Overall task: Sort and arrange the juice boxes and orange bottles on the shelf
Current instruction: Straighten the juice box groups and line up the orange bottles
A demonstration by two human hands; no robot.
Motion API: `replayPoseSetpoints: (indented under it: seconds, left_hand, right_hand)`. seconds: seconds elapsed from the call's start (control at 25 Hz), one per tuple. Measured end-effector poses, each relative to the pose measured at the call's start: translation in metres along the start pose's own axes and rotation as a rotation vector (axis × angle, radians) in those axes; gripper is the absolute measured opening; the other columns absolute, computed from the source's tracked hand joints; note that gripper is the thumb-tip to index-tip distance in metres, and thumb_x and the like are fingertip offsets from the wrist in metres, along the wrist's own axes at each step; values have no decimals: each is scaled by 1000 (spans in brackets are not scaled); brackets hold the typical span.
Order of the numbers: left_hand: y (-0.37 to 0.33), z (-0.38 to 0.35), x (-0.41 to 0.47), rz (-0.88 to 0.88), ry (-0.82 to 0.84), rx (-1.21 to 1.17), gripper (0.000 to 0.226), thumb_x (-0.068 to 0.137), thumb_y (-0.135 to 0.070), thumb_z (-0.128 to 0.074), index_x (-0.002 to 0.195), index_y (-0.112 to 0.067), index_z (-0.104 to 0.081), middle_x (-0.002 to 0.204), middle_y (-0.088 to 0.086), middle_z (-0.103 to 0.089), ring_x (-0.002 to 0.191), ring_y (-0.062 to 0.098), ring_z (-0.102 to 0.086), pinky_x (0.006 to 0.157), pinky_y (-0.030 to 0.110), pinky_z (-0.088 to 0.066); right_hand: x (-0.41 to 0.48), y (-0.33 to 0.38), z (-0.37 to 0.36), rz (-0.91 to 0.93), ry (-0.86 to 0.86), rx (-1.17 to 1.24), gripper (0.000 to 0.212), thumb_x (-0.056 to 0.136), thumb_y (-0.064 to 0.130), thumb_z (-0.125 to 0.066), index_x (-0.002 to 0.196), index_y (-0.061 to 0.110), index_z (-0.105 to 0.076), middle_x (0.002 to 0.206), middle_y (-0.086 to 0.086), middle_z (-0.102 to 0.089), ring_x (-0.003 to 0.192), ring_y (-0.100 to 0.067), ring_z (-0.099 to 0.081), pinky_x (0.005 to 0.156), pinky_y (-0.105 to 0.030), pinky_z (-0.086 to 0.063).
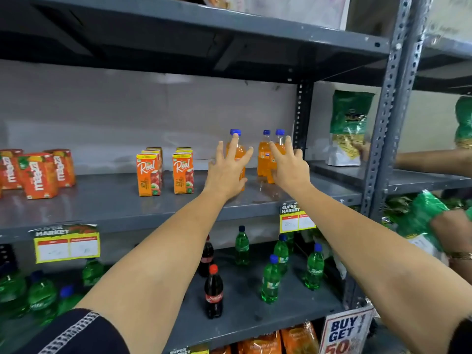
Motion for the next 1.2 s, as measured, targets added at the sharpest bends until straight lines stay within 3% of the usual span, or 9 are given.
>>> replayPoseSetpoints:
  seconds: [0.12,0.24,0.36,0.52,0.92,1.2]
  left_hand:
    - [-5,-11,3,59,13,-63,80,82,-30,-72,146,-32,-24,157,9,21,140,46,-12,93,50,-50]
    - [-8,-20,4,48,25,-130,69,84,-24,-71,141,-27,-34,157,10,20,131,38,-31,92,46,-50]
    - [-8,-26,10,53,29,-155,67,85,-27,-70,142,-27,-34,158,9,17,130,36,-32,95,45,-47]
    - [-15,-37,24,78,34,-154,67,84,-24,-71,141,-26,-36,158,10,16,132,37,-30,97,46,-46]
    - [-27,-62,50,138,33,-172,65,79,-18,-76,134,-25,-41,157,10,12,136,46,-24,99,50,-46]
    - [-31,-62,52,166,39,-120,65,80,-18,-76,134,-25,-40,158,14,10,133,45,-29,93,46,-49]
  right_hand:
    - [10,-10,-14,-4,61,7,76,84,17,-68,145,32,-26,160,-20,-10,117,-46,-48,67,-40,-53]
    - [19,-11,-31,13,151,81,83,86,17,-70,147,37,-18,160,-22,4,125,-50,-44,78,-43,-55]
    - [29,-15,-43,-17,245,170,87,88,15,-70,150,39,-14,159,-23,15,122,-48,-51,85,-45,-55]
    - [39,-19,-50,37,256,231,82,88,15,-69,150,34,-19,160,-24,11,105,-42,-64,82,-44,-58]
    - [41,-34,-46,107,271,266,85,84,24,-74,149,32,-21,161,-21,3,118,-42,-58,91,-42,-53]
    - [43,-42,-49,137,300,291,86,85,23,-73,150,35,-17,161,-20,9,119,-40,-58,92,-41,-52]
Point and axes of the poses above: each hand's wrist, its own x-axis towards the middle knuckle, its own z-axis out of the back of the hand, y = z × x, the point moved 1 cm from there along x, towards the middle knuckle
